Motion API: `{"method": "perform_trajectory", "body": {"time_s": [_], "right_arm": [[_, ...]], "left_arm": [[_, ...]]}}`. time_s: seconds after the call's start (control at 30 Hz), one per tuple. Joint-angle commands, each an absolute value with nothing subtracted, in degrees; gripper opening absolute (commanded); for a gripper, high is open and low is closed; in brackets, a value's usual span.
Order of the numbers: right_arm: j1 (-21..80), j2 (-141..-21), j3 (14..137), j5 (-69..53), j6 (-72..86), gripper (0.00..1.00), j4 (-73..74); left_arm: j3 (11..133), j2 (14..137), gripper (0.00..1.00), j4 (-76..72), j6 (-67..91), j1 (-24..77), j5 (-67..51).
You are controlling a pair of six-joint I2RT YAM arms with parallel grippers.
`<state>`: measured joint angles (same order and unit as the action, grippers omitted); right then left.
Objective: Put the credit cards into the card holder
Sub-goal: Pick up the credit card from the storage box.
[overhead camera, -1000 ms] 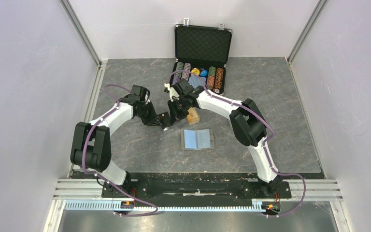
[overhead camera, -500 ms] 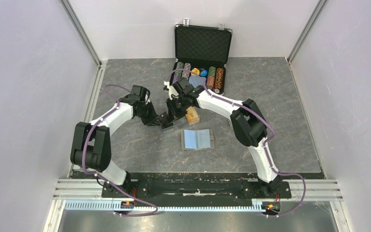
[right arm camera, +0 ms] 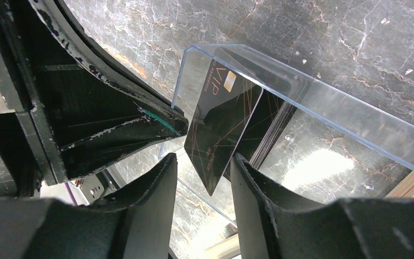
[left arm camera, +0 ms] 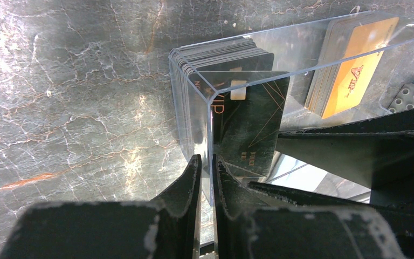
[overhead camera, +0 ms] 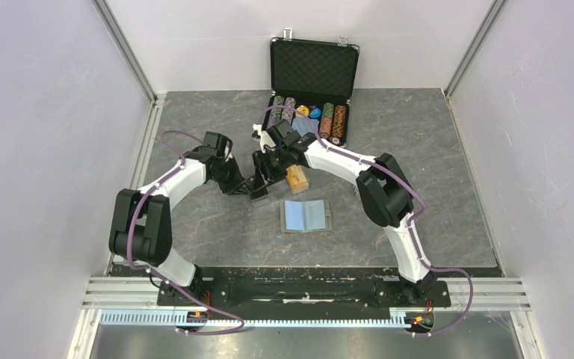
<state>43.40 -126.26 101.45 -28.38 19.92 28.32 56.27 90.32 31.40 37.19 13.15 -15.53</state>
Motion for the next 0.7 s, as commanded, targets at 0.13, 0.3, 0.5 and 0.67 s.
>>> {"method": "perform_trajectory", "body": {"time_s": [0.13,0.3,0.5,0.67], "right_arm": [[43.6,-124.8,101.5,-29.2,19.5,0.19,26.0],[43.7,-125.1,99.9,-32.7,22.0,0.03,22.2],[43.6,-126.4,99.4,-33.1,22.2,0.21,22.5],[43.6,-126.2,99.9,-33.0,22.0,0.08,22.9]], "left_arm": [[55.1,91.1,0.07,31.5,35.3,14.8,-15.6],[55.3,90.9,0.07,31.6,35.2,14.8,-15.7],[56.0,91.2,0.07,32.2,34.8,14.7,-15.5],[56.5,90.9,0.07,33.0,34.5,14.8,-14.8]]}}
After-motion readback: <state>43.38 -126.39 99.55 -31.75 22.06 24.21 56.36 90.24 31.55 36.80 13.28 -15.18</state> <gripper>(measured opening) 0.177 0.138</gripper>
